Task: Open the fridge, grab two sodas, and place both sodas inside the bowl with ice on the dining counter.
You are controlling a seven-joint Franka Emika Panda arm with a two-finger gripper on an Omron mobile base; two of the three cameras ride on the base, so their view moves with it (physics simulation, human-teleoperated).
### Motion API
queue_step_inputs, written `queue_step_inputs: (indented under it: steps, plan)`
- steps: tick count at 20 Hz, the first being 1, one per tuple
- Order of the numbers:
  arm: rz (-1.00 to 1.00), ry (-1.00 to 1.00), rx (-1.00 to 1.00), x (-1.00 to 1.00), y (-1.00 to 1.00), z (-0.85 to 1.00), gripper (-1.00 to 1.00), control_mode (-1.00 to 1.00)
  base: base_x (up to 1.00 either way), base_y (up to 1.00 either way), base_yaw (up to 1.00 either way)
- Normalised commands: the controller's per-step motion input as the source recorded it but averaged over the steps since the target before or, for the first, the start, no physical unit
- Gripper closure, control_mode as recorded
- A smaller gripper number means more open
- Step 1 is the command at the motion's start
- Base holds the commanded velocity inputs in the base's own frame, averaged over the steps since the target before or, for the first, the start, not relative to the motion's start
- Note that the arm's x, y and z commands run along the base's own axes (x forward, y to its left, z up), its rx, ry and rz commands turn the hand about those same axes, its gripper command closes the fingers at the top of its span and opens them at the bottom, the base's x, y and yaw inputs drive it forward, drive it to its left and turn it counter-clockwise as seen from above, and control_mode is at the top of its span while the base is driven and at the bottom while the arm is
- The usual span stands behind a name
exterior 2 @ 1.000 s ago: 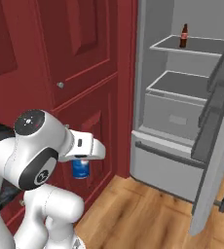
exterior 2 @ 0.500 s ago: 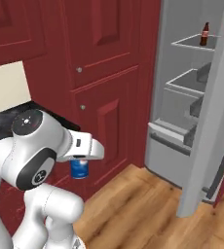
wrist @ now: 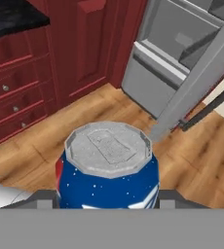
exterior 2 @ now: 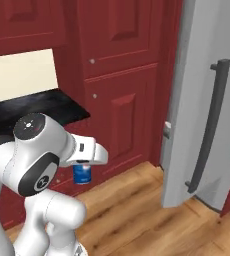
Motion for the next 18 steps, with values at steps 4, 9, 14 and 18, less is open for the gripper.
queue_step_inputs:
  steps: [4, 9, 14, 18]
  plan:
    - [0.0, 0.0, 0.0, 0.0, 0.0, 0.0, 1.0, 1.0, -0.69, -0.46, 0.47]
    - [0.0, 0.0, 0.0, 0.0, 0.0, 0.0, 1.0, 1.0, -0.68, -0.36, 0.48]
    - [0.0, 0.0, 0.0, 0.0, 0.0, 0.0, 1.0, 1.0, -0.71, -0.18, 0.48]
    - [0.0, 0.0, 0.0, 0.0, 0.0, 0.0, 1.0, 1.0, -0.76, -0.16, 0.47]
